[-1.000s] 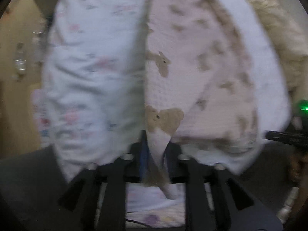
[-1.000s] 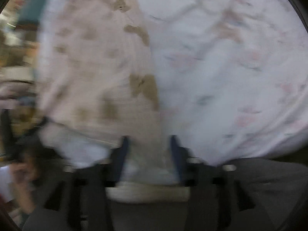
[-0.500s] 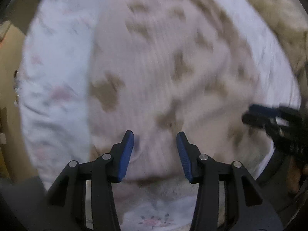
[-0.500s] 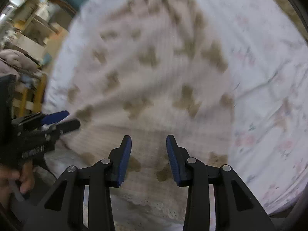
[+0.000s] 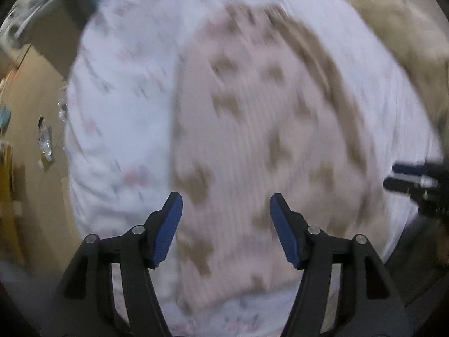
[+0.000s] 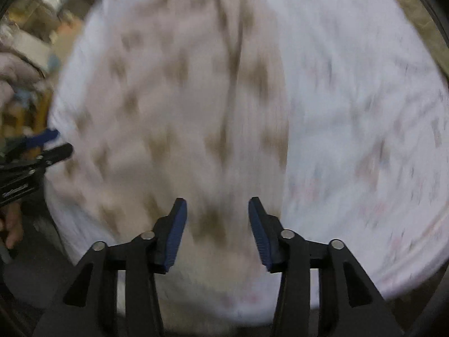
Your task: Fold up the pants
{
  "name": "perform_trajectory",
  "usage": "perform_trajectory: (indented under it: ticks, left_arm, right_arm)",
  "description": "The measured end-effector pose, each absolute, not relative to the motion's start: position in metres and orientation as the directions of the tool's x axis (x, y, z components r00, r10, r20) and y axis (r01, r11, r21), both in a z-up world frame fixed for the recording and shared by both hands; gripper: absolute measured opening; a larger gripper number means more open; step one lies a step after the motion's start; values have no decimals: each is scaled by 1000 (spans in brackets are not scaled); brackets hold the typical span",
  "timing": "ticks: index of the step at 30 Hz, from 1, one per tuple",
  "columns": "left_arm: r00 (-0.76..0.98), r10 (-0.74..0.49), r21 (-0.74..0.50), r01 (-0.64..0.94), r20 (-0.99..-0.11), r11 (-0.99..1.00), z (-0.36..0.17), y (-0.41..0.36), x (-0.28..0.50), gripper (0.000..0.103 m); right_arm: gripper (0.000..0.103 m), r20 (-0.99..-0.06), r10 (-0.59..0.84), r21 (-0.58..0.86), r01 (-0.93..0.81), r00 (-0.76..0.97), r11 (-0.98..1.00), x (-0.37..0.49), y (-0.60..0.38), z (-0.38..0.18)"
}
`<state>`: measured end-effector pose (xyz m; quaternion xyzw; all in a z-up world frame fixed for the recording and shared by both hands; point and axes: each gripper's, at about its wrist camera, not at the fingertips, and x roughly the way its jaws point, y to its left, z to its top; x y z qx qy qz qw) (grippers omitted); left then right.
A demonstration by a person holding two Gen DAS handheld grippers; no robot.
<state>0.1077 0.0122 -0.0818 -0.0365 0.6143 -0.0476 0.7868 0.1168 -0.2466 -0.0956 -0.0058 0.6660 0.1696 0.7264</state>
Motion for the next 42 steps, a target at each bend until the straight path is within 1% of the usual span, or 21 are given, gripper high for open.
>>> perform_trajectory:
  ticks: [5,7,11,12,15,18,20,23,24,26,27,28,29,30,31,32,35,37,40,42]
  left_arm:
    - [323,-109,-122,-21,-940,992,-66,34,165,64]
    - [345,-105,-121,-27,-933,992,-69,45,189,64]
    - [370,-146,-166,-24,-918,986,-89,49,244,64]
    - [356,-148,-169,-27,-923,985,-98,47,258,63]
    - [334,-211,-221,10,-918,975,-114,42,298,63]
    - [298,-223,-211,73,-928,975,-130,31,331,62]
    - [266,-249,-228,108,-931,968,-141,22,349,62]
    - [235,-193,-159,157,-953,975,-162,11,374,60]
    - [233,-195,-160,163,-953,974,-166,10,380,58]
    - [188,-240,-207,179,-952,962,-177,10,391,30]
    - [172,-242,-208,197,-955,958,-180,9,395,26]
    - [165,-248,-209,221,-954,952,-181,8,397,11]
    - [144,-272,-227,264,-952,937,-180,6,400,2]
    - [134,-269,-222,289,-954,931,-180,4,402,2]
    - [139,-267,-216,304,-953,928,-178,4,404,2]
    - [143,-264,-209,314,-954,926,-176,3,405,1]
    - [199,-215,-136,347,-956,928,-160,0,419,1]
    - [310,-191,-76,349,-931,934,-131,0,432,1]
    - [448,-163,20,376,-879,926,-97,-3,438,1]
    - [432,-187,-18,367,-882,930,-90,-2,436,1]
  right_arm:
    - [56,-915,358,343,-108,186,933,165,-267,-73]
    - [56,-895,384,379,-69,225,923,194,-267,-68]
    - [56,-871,406,414,-34,276,910,245,-271,-68]
    - [56,-869,405,413,-33,285,910,264,-270,-72]
    - [56,-865,417,419,-56,280,906,306,-266,-81]
    - [56,-867,409,390,-123,285,912,352,-252,-89]
    - [56,-872,406,375,-161,273,913,372,-244,-95]
    - [56,-893,379,335,-201,244,920,401,-229,-113]
    - [56,-899,377,333,-211,223,919,411,-224,-124]
    - [56,-911,364,321,-221,194,921,424,-215,-140]
    - [56,-912,369,327,-225,180,918,430,-212,-148]
    - [55,-912,379,339,-229,159,913,434,-209,-156]
    - [55,-918,373,337,-235,134,912,438,-205,-166]
    - [52,-922,366,330,-242,122,912,440,-203,-171]
    - [42,-925,358,318,-262,123,911,442,-201,-173]
    - [12,-925,358,309,-295,126,904,442,-197,-172]
    - [7,-937,319,247,-372,145,895,452,-187,-161]
    - [7,-927,295,188,-395,230,899,464,-182,-136]
    - [7,-881,285,118,-408,377,905,472,-178,-95]
    - [7,-885,283,106,-434,368,895,471,-173,-84]
